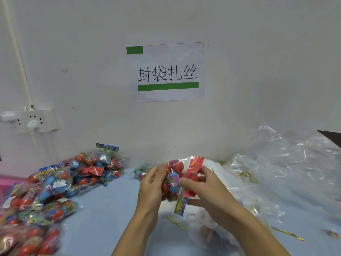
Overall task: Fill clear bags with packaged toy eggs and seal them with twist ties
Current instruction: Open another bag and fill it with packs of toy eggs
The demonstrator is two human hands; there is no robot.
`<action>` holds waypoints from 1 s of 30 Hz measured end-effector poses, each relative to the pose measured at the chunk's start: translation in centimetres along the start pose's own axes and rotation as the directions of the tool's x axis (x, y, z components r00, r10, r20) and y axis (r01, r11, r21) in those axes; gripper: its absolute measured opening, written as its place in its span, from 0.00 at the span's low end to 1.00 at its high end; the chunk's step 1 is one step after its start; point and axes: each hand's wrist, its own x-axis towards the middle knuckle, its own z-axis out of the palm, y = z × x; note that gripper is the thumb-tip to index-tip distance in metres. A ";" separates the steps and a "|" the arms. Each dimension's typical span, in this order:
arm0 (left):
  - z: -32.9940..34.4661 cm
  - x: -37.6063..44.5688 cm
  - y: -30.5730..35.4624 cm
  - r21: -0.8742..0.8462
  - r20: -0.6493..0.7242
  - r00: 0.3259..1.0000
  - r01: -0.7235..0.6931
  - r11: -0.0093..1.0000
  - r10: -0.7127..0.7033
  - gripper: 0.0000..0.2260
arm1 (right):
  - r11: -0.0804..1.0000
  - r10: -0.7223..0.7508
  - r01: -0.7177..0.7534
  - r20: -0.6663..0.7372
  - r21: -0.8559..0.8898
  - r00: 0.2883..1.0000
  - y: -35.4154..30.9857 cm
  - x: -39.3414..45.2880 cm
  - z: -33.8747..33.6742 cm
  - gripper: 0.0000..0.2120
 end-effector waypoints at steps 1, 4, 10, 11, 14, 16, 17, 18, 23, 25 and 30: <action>0.1 -0.1 0.0 -0.004 0.011 1.000 0.016 1.000 -0.015 0.11 | 0.999 0.027 -0.028 0.032 0.026 0.999 -0.2 -0.1 0.1 0.12; 0.2 -0.3 -0.1 0.027 0.053 0.998 0.019 0.999 -0.020 0.12 | 0.995 0.053 -0.056 0.044 0.088 0.998 -0.6 -0.2 0.4 0.15; 0.5 -0.5 0.2 0.082 0.117 0.993 -0.013 0.997 0.003 0.13 | 0.983 0.002 0.000 -0.010 0.183 1.000 -0.6 0.2 0.1 0.13; 0.6 -0.5 0.1 0.098 0.116 0.993 -0.025 0.995 0.014 0.13 | 0.983 -0.013 0.013 -0.002 0.185 1.000 -0.5 0.2 0.2 0.13; 1.0 -0.6 -0.3 0.177 0.108 0.993 -0.070 0.982 0.051 0.11 | 0.995 -0.062 0.067 -0.061 0.072 0.996 0.1 0.3 0.6 0.08; 1.2 -0.6 -0.5 0.186 0.110 0.993 -0.063 0.981 0.043 0.10 | 0.995 -0.088 0.080 -0.157 -0.061 0.984 0.6 0.5 0.7 0.06; 1.2 -0.5 -0.6 0.168 0.110 0.994 -0.045 0.985 0.027 0.09 | 0.992 -0.098 0.082 -0.184 -0.093 0.978 0.7 0.6 0.6 0.06; 1.1 -0.5 -0.5 0.136 0.108 0.994 -0.019 0.991 0.005 0.08 | 0.991 -0.105 0.086 -0.188 -0.104 0.977 0.8 0.7 0.5 0.06; -0.2 0.2 -0.2 0.067 0.092 0.992 0.081 0.994 -0.087 0.08 | 0.981 -0.104 0.092 -0.067 -0.169 0.992 0.2 0.2 0.0 0.08; 0.1 0.0 -0.2 0.003 0.119 0.982 0.150 0.989 -0.149 0.14 | 0.964 -0.128 0.115 -0.043 -0.239 0.991 0.0 -0.1 0.2 0.09; 1.4 -0.3 -0.3 0.073 -0.060 0.997 0.044 0.996 -0.039 0.16 | 0.947 -0.184 0.176 -0.003 -0.268 0.983 -0.3 -0.7 1.0 0.07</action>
